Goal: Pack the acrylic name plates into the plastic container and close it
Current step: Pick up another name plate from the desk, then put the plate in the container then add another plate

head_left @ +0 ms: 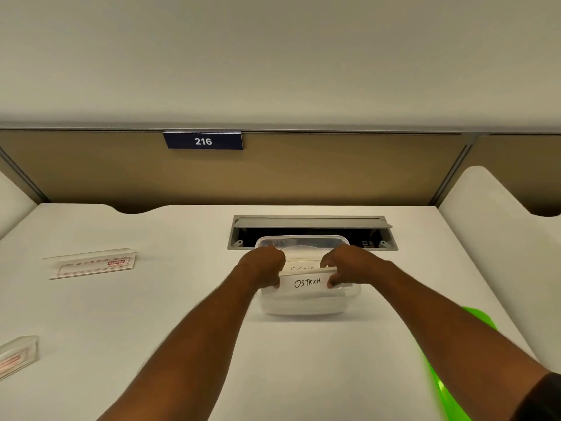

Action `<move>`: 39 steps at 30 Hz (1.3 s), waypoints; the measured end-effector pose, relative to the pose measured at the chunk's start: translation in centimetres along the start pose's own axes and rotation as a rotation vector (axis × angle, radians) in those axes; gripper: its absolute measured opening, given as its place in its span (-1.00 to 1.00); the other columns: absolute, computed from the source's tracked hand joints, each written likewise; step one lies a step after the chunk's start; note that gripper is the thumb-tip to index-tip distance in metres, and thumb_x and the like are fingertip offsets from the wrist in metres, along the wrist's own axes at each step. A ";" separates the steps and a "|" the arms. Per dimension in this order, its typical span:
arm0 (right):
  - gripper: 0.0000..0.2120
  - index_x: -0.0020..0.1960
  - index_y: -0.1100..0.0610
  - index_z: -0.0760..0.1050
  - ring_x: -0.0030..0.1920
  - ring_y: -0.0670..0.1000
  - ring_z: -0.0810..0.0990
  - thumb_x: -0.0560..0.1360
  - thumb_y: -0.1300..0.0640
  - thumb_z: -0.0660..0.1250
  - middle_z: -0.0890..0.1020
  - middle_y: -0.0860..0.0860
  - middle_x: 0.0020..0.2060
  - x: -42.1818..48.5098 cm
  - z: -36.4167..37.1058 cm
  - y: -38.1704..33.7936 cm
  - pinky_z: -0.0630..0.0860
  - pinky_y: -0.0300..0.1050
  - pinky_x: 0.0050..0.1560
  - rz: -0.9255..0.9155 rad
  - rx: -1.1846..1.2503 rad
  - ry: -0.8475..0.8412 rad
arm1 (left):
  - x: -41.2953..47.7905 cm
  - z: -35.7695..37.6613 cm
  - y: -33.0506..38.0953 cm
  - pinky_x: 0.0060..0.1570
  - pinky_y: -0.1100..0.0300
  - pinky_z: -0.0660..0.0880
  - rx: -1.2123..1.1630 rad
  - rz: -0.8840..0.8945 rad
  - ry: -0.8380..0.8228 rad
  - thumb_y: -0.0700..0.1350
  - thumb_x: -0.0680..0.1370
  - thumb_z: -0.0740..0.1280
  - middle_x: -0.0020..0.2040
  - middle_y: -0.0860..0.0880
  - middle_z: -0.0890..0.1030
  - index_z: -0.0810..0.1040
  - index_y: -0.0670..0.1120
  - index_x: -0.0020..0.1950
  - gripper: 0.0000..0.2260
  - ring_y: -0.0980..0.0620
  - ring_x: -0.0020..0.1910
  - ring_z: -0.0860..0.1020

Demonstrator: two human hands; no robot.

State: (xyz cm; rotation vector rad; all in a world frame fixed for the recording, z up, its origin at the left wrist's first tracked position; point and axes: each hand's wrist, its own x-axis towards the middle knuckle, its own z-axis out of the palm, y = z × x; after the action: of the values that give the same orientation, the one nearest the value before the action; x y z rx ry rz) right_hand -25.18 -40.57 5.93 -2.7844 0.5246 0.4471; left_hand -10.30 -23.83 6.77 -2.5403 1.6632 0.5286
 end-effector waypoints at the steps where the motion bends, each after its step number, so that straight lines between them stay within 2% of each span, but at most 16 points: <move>1: -0.52 0.21 0.00 0.53 0.08 0.02 0.55 0.33 -0.07 0.50 0.62 -0.01 0.11 0.1 0.4 -0.1 0.42 -0.16 -0.07 0.003 -0.023 -0.007 | 0.1 0.3 0.1 -0.02 0.08 0.53 0.032 0.001 -0.008 -0.10 0.40 0.51 0.12 -0.18 0.61 0.60 -0.18 0.14 -0.65 -0.15 0.02 0.61; 4: -0.50 0.22 0.00 0.50 0.12 0.06 0.53 0.33 -0.08 0.50 0.58 0.03 0.14 0.6 1.7 -0.4 0.43 -0.09 -0.02 0.026 -0.062 -0.038 | 0.2 0.9 0.3 -0.06 0.05 0.52 0.107 0.000 -0.033 -0.12 0.40 0.51 0.11 -0.20 0.59 0.58 -0.19 0.10 -0.67 -0.17 0.01 0.60; 9: -0.55 0.21 0.11 0.48 0.11 0.15 0.55 0.38 0.02 0.48 0.54 0.12 0.16 1.2 2.8 -0.6 0.49 -0.02 0.04 0.025 -0.114 -0.073 | 0.4 1.7 0.6 -0.05 0.02 0.52 0.158 0.000 -0.043 -0.20 0.41 0.48 0.12 -0.21 0.57 0.56 -0.21 0.11 -0.70 -0.20 0.06 0.59; 16: -0.62 0.22 0.18 0.48 0.14 0.17 0.54 0.43 0.13 0.41 0.53 0.16 0.19 1.6 3.8 -0.6 0.50 -0.01 0.10 0.005 -0.160 -0.081 | 0.7 3.5 0.7 0.03 0.05 0.51 0.161 0.001 -0.006 -0.26 0.54 0.26 0.17 -0.21 0.55 0.52 -0.22 0.16 -0.79 -0.18 0.11 0.56; 25: -0.61 0.23 0.20 0.45 0.13 0.18 0.55 0.44 0.11 0.40 0.53 0.19 0.18 2.1 4.2 -1.0 0.49 -0.02 0.09 -0.016 -0.230 -0.095 | 1.2 3.9 0.7 0.03 0.03 0.52 0.170 -0.009 0.001 -0.28 0.52 0.28 0.14 -0.22 0.57 0.53 -0.24 0.15 -0.79 -0.20 0.09 0.57; 29: -0.53 0.20 0.19 0.47 0.09 0.16 0.57 0.40 -0.03 0.45 0.55 0.17 0.14 2.3 3.3 -1.7 0.49 -0.04 0.01 0.001 -0.223 -0.086 | 1.1 3.4 0.6 0.03 0.06 0.51 0.081 -0.026 -0.007 -0.10 0.48 0.42 0.16 -0.19 0.56 0.52 -0.20 0.21 -0.66 -0.16 0.10 0.57; 32: -0.59 0.16 0.18 0.50 0.05 0.13 0.59 0.45 -0.08 0.39 0.59 0.15 0.09 2.3 1.5 -3.1 0.51 -0.05 -0.03 -0.002 -0.187 0.036 | 0.5 2.5 0.4 0.08 0.06 0.52 -0.017 -0.031 0.119 0.05 0.52 0.35 0.17 -0.14 0.60 0.54 -0.14 0.25 -0.62 -0.11 0.11 0.58; 36: -0.67 0.13 0.13 0.53 0.06 0.14 0.59 0.54 -0.08 0.22 0.62 0.10 0.08 2.6 -1.2 -6.1 0.55 0.01 0.00 -0.001 -0.080 0.275 | -1.8 0.7 -0.9 0.09 0.08 0.50 -0.072 -0.035 0.382 0.03 0.59 0.21 0.25 -0.07 0.57 0.49 -0.07 0.31 -0.66 -0.06 0.18 0.55; 39: -0.65 0.22 0.09 0.47 0.12 0.09 0.55 0.57 -0.08 0.12 0.58 0.05 0.16 3.2 -1.9 -9.4 0.50 0.00 0.03 -0.055 -0.025 0.403 | -4.9 0.0 -3.5 0.11 0.09 0.47 -0.082 -0.101 0.508 0.02 0.59 0.20 0.32 -0.04 0.51 0.41 -0.07 0.36 -0.64 -0.04 0.26 0.48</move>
State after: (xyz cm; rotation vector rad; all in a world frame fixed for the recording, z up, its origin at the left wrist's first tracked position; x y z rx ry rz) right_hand -18.19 -33.70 8.50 -2.9128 0.5243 -0.1269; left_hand -8.91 -18.11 7.87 -2.9778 1.6509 -0.0716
